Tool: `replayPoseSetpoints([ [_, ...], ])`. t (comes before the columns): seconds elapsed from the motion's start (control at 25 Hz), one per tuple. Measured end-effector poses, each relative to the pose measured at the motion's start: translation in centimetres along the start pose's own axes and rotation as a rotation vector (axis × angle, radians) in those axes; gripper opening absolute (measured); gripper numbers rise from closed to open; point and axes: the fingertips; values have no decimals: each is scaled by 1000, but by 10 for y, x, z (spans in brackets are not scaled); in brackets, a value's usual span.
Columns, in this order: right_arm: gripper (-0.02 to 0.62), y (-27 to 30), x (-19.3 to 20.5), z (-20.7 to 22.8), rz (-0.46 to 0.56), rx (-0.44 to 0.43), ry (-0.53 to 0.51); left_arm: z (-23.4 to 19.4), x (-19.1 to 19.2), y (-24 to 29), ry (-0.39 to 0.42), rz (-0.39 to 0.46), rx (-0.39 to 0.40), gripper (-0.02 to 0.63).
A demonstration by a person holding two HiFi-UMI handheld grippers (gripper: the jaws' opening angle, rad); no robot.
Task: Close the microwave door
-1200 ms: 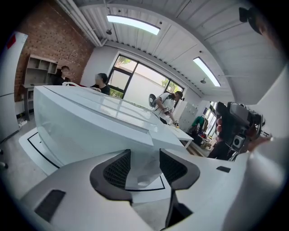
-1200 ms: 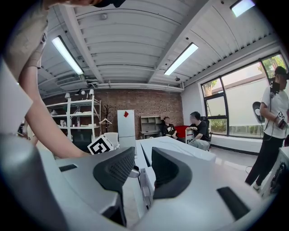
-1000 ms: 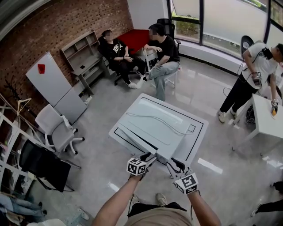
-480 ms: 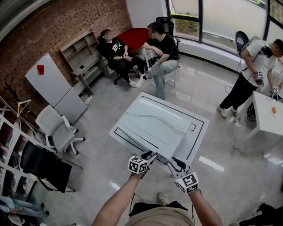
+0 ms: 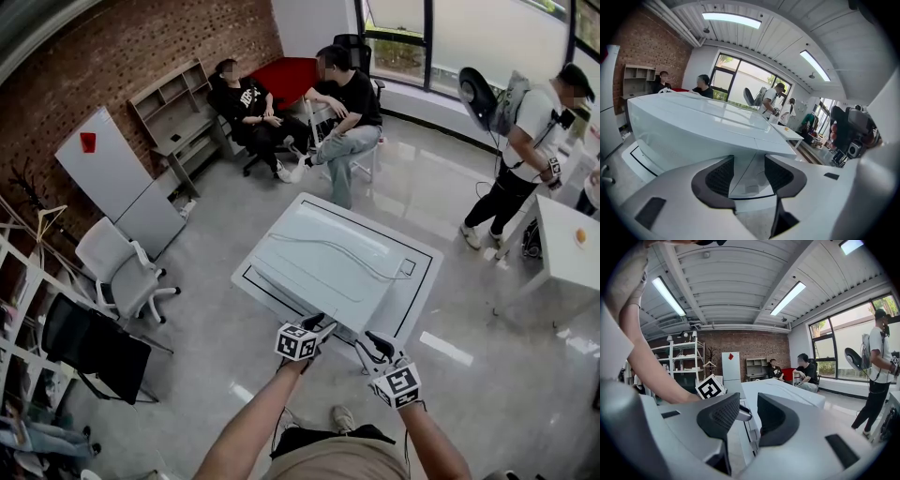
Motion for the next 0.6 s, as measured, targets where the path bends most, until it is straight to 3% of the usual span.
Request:
replayPoseSetpoints([
  [0.32,123,-4,-10,-5,7,-7,-21,9,-15,-32,50,69,-16,195],
  [0.6,123,0,-20,-20,21,-43,-38,22,-42,-90,42,223,-51,195],
])
Point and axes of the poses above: the fingertips, and each gripper's own axes: y forward along the fingers, z to its right, x out of its underside, and after that the axes turned 4 degrees about z, right-handed
